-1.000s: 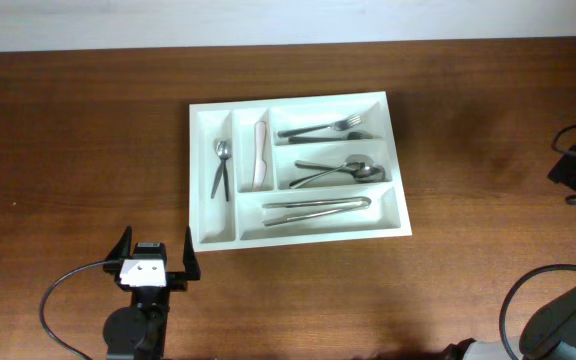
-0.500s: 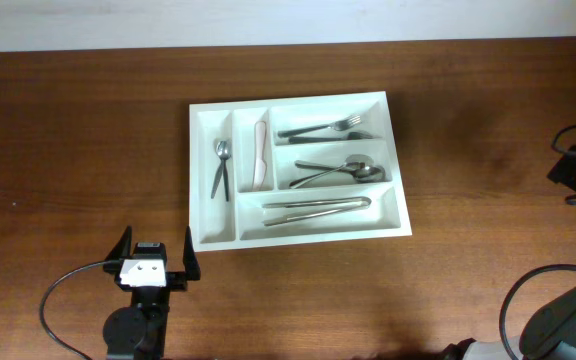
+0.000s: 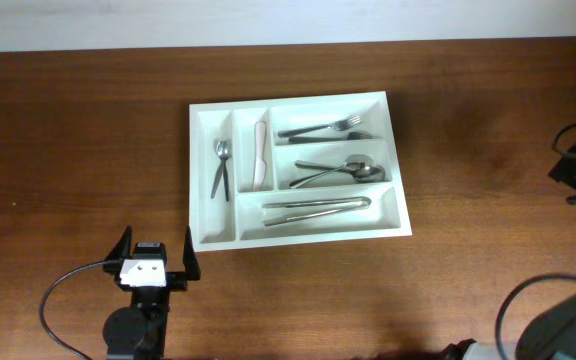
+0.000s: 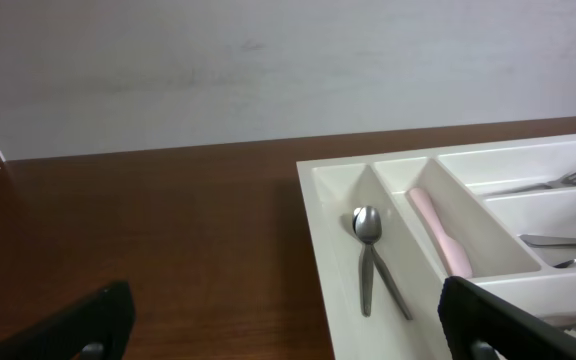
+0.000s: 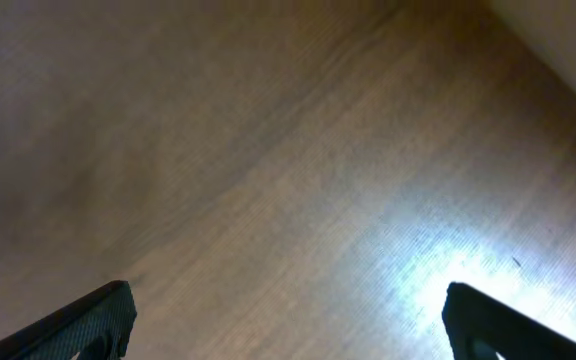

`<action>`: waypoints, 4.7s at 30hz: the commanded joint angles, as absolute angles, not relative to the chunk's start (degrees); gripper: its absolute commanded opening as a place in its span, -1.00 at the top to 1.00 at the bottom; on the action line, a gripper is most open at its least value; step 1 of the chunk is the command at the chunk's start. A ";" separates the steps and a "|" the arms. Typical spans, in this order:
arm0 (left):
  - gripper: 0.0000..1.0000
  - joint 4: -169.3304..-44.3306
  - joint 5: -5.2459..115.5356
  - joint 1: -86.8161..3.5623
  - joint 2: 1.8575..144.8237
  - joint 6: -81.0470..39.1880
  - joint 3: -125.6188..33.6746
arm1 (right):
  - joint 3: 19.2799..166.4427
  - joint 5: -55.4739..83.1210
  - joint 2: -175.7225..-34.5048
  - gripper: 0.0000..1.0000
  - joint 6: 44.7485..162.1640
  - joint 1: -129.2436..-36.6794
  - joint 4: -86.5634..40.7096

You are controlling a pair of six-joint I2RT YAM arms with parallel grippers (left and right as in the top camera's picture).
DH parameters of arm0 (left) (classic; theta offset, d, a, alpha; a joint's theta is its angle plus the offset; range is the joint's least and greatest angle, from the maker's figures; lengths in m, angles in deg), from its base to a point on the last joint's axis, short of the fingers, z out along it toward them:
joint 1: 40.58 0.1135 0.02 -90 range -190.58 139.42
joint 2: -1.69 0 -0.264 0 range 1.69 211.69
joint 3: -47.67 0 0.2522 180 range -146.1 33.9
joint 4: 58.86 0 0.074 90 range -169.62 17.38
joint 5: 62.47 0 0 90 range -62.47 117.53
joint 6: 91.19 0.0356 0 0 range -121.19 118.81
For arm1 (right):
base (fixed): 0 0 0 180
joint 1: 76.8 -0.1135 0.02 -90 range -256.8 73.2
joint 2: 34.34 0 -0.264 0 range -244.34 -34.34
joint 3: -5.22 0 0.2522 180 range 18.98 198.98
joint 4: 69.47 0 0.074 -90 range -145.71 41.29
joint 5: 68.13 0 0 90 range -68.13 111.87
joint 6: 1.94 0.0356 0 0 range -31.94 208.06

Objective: Pack container

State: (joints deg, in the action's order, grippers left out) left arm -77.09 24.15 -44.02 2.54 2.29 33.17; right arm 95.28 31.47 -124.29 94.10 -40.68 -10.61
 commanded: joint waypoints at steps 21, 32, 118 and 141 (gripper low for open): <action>-0.98 -77.16 24.83 -43.74 1.99 3.21 33.41 | 55.65 21.42 -56.21 -0.98 94.47 -74.45 -43.53; -0.98 -77.16 24.83 -43.74 1.99 3.21 33.41 | 54.51 21.42 -45.08 -0.98 94.47 -79.41 -44.90; -0.98 -77.16 24.83 -43.74 1.99 3.21 33.41 | 19.30 27.91 -35.36 -0.98 94.47 -82.67 -51.64; -0.98 -77.16 24.83 -43.74 1.99 3.21 33.41 | 19.30 27.91 -35.36 -0.98 94.47 -82.67 -51.64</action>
